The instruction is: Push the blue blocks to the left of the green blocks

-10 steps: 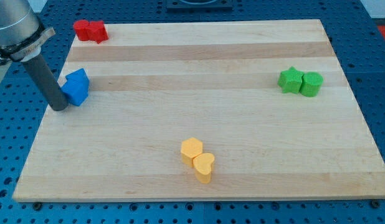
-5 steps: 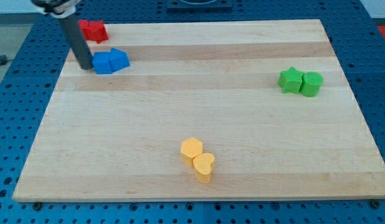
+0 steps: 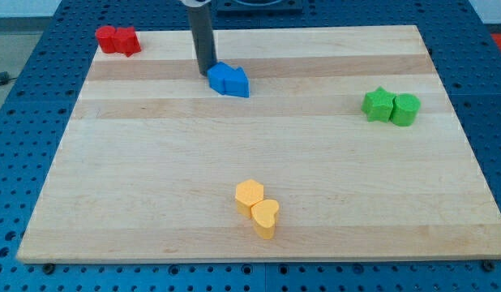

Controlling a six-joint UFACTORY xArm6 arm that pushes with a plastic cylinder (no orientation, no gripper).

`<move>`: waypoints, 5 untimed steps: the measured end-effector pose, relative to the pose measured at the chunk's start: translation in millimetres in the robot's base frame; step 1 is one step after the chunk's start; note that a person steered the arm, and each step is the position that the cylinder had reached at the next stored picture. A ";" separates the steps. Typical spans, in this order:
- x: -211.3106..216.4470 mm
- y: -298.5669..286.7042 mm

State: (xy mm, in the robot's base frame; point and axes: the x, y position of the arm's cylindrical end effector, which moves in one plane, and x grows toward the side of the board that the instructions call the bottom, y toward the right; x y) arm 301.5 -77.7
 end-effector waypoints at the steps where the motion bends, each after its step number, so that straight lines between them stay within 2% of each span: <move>1: 7.1 12.8; 5: 59.9 42.8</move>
State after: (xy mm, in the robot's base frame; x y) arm 361.4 -34.9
